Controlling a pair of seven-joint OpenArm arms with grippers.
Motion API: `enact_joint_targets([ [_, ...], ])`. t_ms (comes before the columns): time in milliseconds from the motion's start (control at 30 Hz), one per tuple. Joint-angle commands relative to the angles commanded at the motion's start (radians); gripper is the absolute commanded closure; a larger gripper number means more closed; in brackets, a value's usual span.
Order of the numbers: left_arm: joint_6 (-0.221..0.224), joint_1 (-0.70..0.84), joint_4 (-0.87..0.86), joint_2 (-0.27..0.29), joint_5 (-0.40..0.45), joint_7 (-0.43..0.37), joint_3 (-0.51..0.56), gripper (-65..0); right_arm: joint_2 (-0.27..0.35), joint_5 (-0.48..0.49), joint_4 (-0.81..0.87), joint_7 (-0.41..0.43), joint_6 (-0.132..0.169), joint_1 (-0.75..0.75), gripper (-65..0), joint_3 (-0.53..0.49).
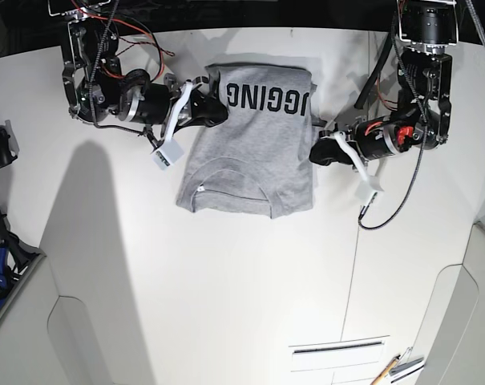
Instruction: Fold the T-shirt properly
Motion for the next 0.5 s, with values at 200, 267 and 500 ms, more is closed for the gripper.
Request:
enact_joint_targets([
  [200, 0.0, 0.1, 0.134, -0.08, -0.053, 0.043, -0.058, 0.0, 0.088, 0.019, 0.062, -0.063, 0.0, -0.005, 0.0, 0.063],
  [267, 0.0, 0.172, 0.217, -0.095, -0.068, 0.047, -0.117, 0.0, 0.127, 0.055, 0.085, -0.087, 0.0, -0.006, 0.0, 0.071],
  [500, 0.0, 0.452, 0.439, -0.102, -0.209, 0.125, -0.394, 0.0, 0.204, 0.124, 0.114, -0.165, 0.0, -0.011, 0.0, 0.07],
])
